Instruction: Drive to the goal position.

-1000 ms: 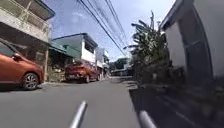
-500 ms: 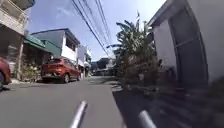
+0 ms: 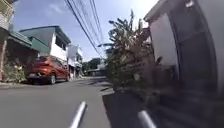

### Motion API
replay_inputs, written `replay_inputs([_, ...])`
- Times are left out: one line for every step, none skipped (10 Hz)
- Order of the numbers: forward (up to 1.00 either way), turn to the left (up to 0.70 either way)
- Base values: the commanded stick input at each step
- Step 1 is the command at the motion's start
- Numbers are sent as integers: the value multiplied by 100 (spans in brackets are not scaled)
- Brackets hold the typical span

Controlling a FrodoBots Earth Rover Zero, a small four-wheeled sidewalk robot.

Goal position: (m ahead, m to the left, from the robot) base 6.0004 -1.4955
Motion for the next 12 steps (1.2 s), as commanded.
replay_inputs([100,0])
replay_inputs([100,0])
replay_inputs([100,0])
replay_inputs([100,0])
replay_inputs([100,0])
replay_inputs([100,0])
replay_inputs([100,0])
replay_inputs([100,0])
replay_inputs([100,0])
replay_inputs([100,0])
replay_inputs([100,0])
replay_inputs([100,0])
